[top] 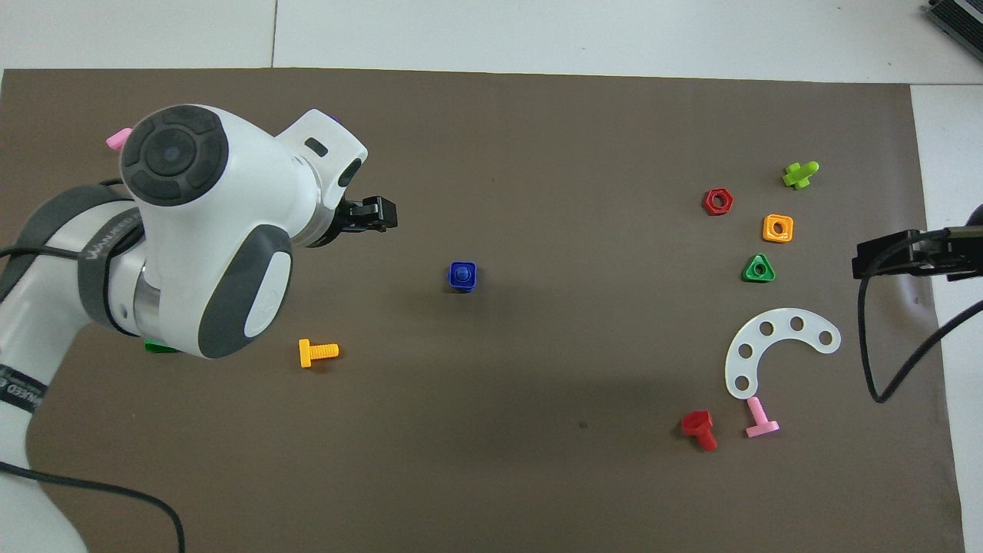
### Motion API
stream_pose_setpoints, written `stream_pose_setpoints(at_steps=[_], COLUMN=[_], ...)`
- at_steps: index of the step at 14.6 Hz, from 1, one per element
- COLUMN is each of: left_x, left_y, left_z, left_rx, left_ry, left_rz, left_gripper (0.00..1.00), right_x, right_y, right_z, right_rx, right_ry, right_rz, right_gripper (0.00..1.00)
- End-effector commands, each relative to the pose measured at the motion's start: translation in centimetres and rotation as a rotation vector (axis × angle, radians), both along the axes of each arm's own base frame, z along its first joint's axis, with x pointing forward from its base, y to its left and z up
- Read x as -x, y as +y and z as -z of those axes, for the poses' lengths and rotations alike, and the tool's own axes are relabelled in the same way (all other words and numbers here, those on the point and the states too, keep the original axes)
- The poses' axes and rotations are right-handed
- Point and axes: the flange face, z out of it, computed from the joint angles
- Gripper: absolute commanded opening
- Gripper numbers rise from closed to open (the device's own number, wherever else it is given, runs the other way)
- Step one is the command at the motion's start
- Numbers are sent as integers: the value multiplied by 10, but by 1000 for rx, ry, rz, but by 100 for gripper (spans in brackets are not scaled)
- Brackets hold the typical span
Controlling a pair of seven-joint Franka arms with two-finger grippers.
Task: Unscrew and place screws in storage area
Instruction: 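Lower the left gripper onto the blue square nut and close it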
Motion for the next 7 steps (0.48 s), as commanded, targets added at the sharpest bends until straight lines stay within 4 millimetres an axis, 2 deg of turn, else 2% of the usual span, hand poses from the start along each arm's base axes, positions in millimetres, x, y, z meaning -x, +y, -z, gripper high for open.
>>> stream_pose_setpoints(at_steps=[1,2,4,5,7], left_x=[-2,-2,-2,4,2], left_y=[-39,-58,-78,-94,-102], left_z=[23,40,67,85,103], left_rx=[28,29,17,4,9], left_ry=[-22,-18,0,17,-2], left_rz=[-26,-39,-33,-10,-11], left_gripper=[95,95,95,95,95], right_x=[3,3,3,3,3], right_y=[0,1,1,1,1], right_z=[0,-1,-1,-1,-1], right_rx=[-2,-2,-2,-2,-2], right_ry=[4,2,2,2,2], right_rz=[10,7,9,9,9], right_gripper=[100,100,100,100,100])
